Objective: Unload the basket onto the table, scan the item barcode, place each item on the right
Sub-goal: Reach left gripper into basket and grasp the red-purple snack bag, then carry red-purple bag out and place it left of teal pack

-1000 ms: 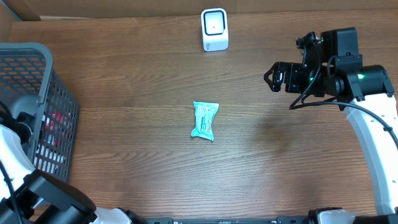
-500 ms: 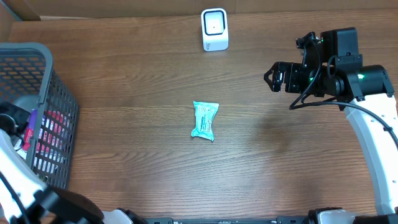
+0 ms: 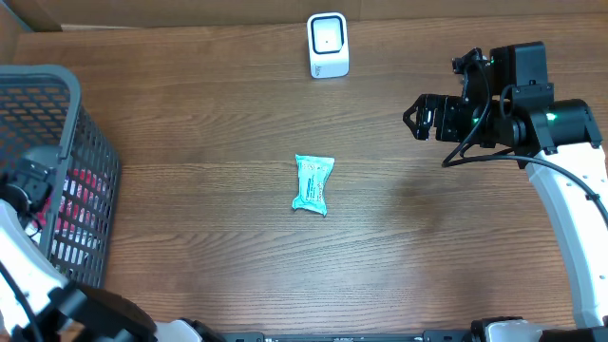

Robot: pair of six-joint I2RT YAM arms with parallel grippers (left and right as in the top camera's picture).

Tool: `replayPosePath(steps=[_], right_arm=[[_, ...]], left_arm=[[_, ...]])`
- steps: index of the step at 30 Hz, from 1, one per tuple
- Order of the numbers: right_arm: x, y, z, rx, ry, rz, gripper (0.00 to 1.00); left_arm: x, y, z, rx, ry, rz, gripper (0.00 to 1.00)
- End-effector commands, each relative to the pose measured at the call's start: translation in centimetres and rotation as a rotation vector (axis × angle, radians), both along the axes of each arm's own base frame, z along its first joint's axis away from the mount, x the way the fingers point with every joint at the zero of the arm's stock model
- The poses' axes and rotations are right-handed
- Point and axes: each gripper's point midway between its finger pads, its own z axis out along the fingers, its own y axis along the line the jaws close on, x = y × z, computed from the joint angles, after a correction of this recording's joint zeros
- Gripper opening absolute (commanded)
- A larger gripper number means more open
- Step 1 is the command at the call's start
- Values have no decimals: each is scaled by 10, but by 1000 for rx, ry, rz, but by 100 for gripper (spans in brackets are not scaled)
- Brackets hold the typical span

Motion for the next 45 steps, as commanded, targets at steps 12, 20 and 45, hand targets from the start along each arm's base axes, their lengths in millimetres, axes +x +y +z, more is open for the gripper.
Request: replayPosePath(steps=[12,20,45], right_arm=[[5,-1,12,10,-35,-5,100],[5,-1,12,10,-34,-5,100],[6,-1,13,11,-40,-5,100]], left_arm=[[-6,7,-105,-96,62,45,93],[-4,10,-106,-81,51,40,4],[-2,-56,238,484,-439,-172,4]])
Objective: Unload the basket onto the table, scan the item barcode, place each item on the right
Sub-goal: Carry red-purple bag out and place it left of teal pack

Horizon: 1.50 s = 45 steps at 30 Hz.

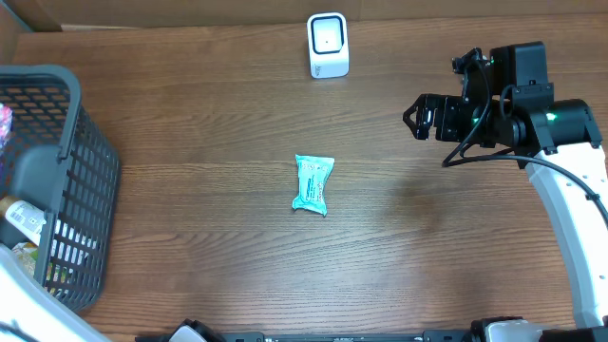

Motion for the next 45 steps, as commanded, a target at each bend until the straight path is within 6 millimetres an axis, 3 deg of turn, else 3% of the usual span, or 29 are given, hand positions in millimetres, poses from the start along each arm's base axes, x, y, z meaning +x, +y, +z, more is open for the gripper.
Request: replayPosePath(steps=[1,4,9,11,15,20,24,28,29,32,33,36,38,42,45], right_arm=[[6,-1,13,11,-39,-5,100],[6,-1,13,11,-41,-5,100],[7,0,13,11,-43,-5,100],[6,0,13,11,-42,-5,100],[6,0,13,11,-41,-5,100],[6,-1,13,11,-42,-5,100],[6,0,13,11,-41,-5,100],[6,0,13,11,-42,-5,100],[7,0,13,11,-42,-5,100],[7,0,14,11,-43,-5,100],[7,0,13,11,-43,-5,100],[7,0,13,11,-43,-5,100],[7,0,13,11,-42,-5,100],[6,-1,13,11,-38,-5,100],[6,-1,13,11,-38,-5,100]], left_arm=[[4,-49,24,57,-24,-131,4],[20,-92,16,14,-9,-280,4],[60,-172,-30,-129,86,-605,4],[76,-207,-62,-197,156,-731,4],[90,-257,-129,-297,339,-887,4],[97,-293,-213,-378,580,-1007,4],[105,-316,-269,-427,712,-1100,4],[110,-331,-306,-486,789,-1126,4],[111,-336,-311,-508,792,-1138,11],[111,-348,-312,-571,771,-1172,45],[113,-348,-309,-570,765,-1173,51],[120,-345,-288,-547,750,-1167,57],[127,-339,-262,-521,735,-1154,57],[140,-318,-191,-419,679,-1096,57],[141,-286,-137,-305,629,-986,56]])
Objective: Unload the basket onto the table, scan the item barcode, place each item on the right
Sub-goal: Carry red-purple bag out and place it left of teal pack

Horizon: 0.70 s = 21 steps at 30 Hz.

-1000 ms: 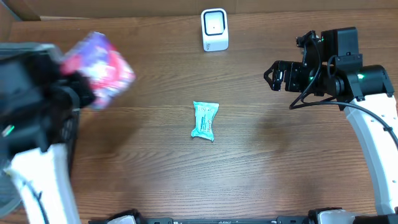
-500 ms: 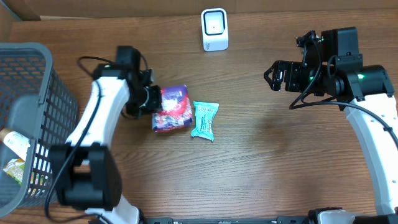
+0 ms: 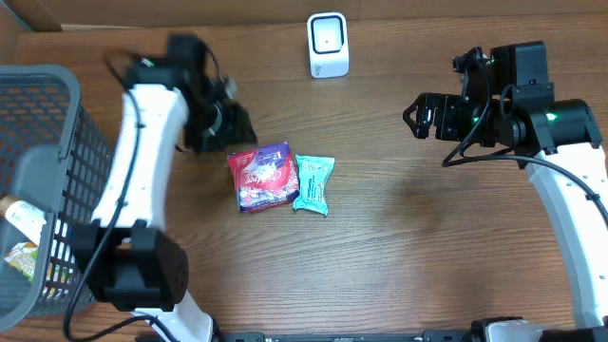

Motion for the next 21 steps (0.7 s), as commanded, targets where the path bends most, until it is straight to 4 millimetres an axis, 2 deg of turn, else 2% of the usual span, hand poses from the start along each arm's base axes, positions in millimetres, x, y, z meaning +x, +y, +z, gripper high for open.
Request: replayPosePath(steps=[1,3,5,8,10,14,17,21], right_arm=[[4,-1,12,9,-30,-5,100],[3,-1,12,9,-28,-5,100],[3,-1,11,9,-25,-5,100],[3,-1,12,9,-28,-5,100],[4,-1,12,9,-29,-4,100],[4,-1,12,9,-31,-5,100],[4,-1,12,9,-32,-4,100],[4,-1,12,9,-32,-4,100]], left_arm=[[5,55,83,181,-189,150,56],[-9,90,113,262,-224,302,57],[-26,121,134,310,-252,433,57],[-57,172,154,345,-279,629,60],[-79,204,160,364,-275,743,60],[-124,264,158,396,-229,972,66],[-153,297,145,412,-157,1092,66],[-176,324,122,433,-79,1180,67]])
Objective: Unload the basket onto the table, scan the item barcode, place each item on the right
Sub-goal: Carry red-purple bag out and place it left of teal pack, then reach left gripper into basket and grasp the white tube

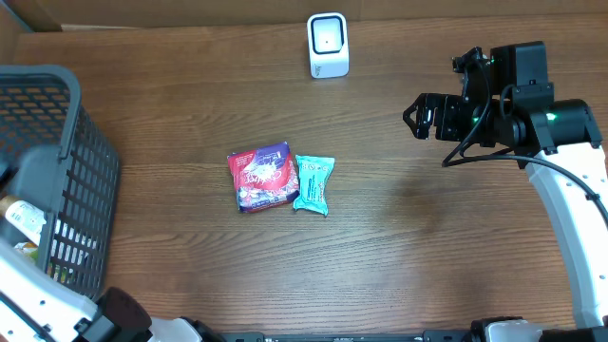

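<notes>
A red and purple snack packet (262, 177) lies flat at mid-table. Its right edge touches a teal packet (313, 183). The white barcode scanner (328, 45) stands upright at the table's far edge, well beyond both packets. My right gripper (410, 118) hangs at the right, level with the scanner's side of the table; its fingers point left with a gap between them and hold nothing. Of my left arm only a grey link (40, 180) over the basket and a white link at the bottom left show. Its gripper is out of view.
A dark wire basket (90, 152) fills the left edge, with several packaged items visible through its mesh. The right arm's white link (570, 228) runs down the right side. Brown cardboard lines the far edge.
My left arm was stretched over the table with its gripper just left of the red packet. It is now back at the basket, gripper out of view. The red packet stays where it lay.
At first only the teal packet lay mid-table, with my left arm at the basket. Later the arm stood over the table and the red packet lay beside the teal one. Now the arm is back at the left. My right arm never moved.
</notes>
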Robot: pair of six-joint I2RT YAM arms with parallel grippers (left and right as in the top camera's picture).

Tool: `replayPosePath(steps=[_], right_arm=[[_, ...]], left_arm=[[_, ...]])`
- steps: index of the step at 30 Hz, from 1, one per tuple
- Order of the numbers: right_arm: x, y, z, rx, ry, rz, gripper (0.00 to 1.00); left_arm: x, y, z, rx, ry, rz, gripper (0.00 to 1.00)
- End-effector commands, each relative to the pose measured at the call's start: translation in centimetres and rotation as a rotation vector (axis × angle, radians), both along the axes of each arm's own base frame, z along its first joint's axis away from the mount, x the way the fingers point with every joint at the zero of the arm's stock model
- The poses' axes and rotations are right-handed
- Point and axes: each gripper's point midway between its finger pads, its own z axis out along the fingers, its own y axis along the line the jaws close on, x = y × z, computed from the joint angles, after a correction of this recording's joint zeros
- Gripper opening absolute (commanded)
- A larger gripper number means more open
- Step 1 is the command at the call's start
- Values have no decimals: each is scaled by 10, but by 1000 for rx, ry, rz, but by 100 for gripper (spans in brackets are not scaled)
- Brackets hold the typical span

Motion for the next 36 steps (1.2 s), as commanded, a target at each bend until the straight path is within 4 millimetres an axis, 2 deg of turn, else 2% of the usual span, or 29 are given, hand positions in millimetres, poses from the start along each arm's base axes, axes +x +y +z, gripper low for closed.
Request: replayPosePath(steps=[1,5,8,11,13,16,19,22,28,36], right_arm=[[4,-1,12,9,-32,-4,100],[4,-1,12,6,-34,1,100],[4,-1,12,6,-34,1,100],[4,-1,12,6,-34,1,100],[4,-1,12,6,-34,1,100],[4,-1,12,6,-34,1,100],[4,-1,12,6,-34,1,100],[4,-1,12,6,-34,1,100],[4,-1,12,6,-35,1,100],[4,-1,12,6,-32,1,100]], left_arm=[[-13,18,-22,-22,44,74,67],[-6,31,-56,-44,65,81,67],[-1,38,-97,-68,95,83,67],[-5,42,-135,-81,141,94,67],[-9,43,-159,-88,170,100,72],[-9,43,-196,-92,177,87,84],[-6,46,-221,-71,163,81,95],[-1,52,-236,-35,145,53,96],[14,60,-251,-15,133,-39,94],[9,55,-286,-95,200,-44,87]])
